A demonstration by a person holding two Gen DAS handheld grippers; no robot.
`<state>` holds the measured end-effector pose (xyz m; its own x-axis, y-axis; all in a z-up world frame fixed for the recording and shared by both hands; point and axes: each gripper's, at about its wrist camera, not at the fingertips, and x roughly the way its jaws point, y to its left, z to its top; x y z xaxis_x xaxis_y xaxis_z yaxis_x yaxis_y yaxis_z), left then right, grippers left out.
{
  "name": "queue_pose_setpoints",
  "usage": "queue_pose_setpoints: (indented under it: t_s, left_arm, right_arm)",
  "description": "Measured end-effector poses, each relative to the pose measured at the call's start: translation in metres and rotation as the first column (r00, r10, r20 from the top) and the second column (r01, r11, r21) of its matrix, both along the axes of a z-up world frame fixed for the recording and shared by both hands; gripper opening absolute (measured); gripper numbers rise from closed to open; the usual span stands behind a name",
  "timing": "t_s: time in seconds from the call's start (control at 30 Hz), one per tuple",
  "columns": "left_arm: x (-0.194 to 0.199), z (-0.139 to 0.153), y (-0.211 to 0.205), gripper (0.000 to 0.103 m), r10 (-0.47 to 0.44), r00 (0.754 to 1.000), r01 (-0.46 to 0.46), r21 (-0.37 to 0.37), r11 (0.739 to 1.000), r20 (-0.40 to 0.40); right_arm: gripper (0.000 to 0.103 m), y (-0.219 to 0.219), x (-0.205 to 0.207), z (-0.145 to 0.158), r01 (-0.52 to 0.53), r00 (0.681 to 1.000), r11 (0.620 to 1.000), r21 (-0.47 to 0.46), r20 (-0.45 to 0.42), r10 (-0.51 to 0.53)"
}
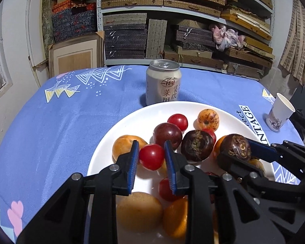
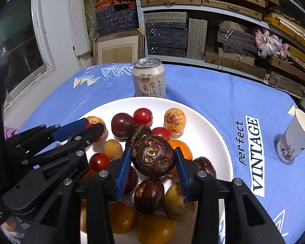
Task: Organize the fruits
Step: 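Carry both fruits onto the white plate and open both tools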
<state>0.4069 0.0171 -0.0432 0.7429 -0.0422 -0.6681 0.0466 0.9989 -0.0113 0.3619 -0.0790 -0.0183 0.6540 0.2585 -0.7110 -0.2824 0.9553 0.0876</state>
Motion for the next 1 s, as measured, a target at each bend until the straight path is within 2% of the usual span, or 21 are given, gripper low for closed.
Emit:
queue_pose_setpoints:
  t_s: [0.13, 0.23, 0.3, 0.33, 0.4, 0.57, 0.7, 0.77, 1.0]
  left_arm:
    - [0.002, -0.001, -0.004, 0.027, 0.0, 1.0, 0.0, 0.024, 1.0, 0.009]
    - [0.001, -0.001, -0.004, 0.032, 0.012, 1.0, -0.012, 0.033, 0.999, 0.015]
    - [0.0, 0.0, -0.001, 0.045, 0.031, 0.999, -0.032, 0.036, 0.999, 0.024]
    - [-0.001, 0.0, 0.0, 0.049, 0.036, 0.999, -0.036, 0.03, 0.999, 0.023]
    - [0.0, -0.001, 0.004, 0.063, 0.052, 0.999, -0.052, 0.017, 0.998, 0.011]
    - [-0.001, -0.001, 0.007, 0.065, 0.062, 0.998, -0.063, 0.02, 0.998, 0.014]
    - [-0.007, 0.004, 0.011, 0.076, 0.077, 0.997, -0.077, 0.002, 0.997, 0.025]
    - [-0.012, 0.007, 0.013, 0.079, 0.081, 0.996, -0.081, -0.003, 0.997, 0.033]
    - [-0.038, 0.019, 0.015, 0.085, 0.089, 0.995, -0.09, 0.009, 0.996, 0.053]
  right_arm:
    - [0.046, -0.002, 0.001, -0.001, 0.008, 1.0, 1.0, -0.014, 0.007, -0.008]
    - [0.051, -0.005, 0.002, -0.003, 0.023, 1.0, 1.0, -0.009, 0.006, -0.023]
    - [0.056, -0.008, 0.002, -0.004, 0.043, 0.999, 0.999, 0.0, 0.002, -0.043]
    - [0.057, -0.01, 0.003, -0.004, 0.046, 0.999, 0.999, 0.009, 0.001, -0.046]
    - [0.057, -0.012, 0.003, -0.005, 0.046, 0.999, 0.999, 0.018, -0.002, -0.046]
    - [0.063, -0.01, -0.001, -0.002, 0.042, 0.999, 0.999, -0.001, 0.015, -0.042]
    - [0.072, -0.013, -0.009, 0.004, 0.06, 0.997, 0.998, -0.008, 0.047, -0.059]
    - [0.078, -0.015, -0.014, 0.008, 0.072, 0.995, 0.997, -0.007, 0.067, -0.071]
    - [0.088, -0.021, -0.038, 0.019, 0.095, 0.991, 0.995, -0.017, 0.094, -0.093]
